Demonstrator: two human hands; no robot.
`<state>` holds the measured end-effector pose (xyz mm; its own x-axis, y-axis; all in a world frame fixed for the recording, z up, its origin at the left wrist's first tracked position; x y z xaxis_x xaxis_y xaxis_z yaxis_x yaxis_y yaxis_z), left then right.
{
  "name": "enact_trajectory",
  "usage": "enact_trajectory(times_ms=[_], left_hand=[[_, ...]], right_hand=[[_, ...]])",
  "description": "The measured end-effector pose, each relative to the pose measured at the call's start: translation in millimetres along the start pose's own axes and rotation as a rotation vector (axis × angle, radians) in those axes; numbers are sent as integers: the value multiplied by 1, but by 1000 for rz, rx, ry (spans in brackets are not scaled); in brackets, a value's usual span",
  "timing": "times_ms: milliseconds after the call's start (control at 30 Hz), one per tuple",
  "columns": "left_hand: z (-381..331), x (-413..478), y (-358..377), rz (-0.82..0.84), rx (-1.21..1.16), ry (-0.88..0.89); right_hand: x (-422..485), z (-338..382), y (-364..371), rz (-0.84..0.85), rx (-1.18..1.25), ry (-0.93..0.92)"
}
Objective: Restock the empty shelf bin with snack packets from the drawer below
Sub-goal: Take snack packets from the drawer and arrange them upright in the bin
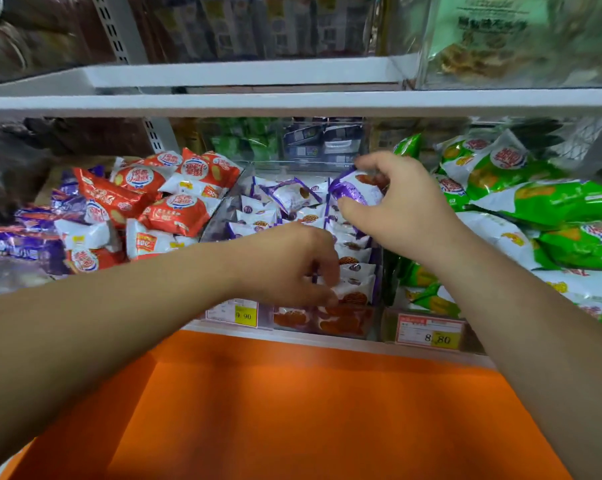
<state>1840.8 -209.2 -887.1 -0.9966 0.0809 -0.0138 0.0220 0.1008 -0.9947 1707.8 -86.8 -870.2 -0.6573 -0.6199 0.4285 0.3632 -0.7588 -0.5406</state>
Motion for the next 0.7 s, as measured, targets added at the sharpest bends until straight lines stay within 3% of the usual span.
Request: enact_trajectory(times_ms=[167, 400, 700], left_hand=[[-3, 16, 12, -72, 93, 49], [4, 32, 6, 61, 30, 0], [-4, 36, 12, 66, 71, -5]], right_hand=[[-7, 1, -3, 54, -22, -22], [-14, -9, -12, 99, 12, 4], [-16, -14, -13, 88, 32, 13]])
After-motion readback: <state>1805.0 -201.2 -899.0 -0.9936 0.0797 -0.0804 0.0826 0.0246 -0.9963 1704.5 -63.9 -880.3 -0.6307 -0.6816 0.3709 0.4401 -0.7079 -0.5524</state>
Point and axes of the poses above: each hand's wrist, its own x-axis towards the middle knuckle, its own y-axis out of the palm, z = x × y, the point moved 2 cm from there along x, towards the middle knuckle, and after that the axes turned 9 degrees about x, right-handed, at the moved point
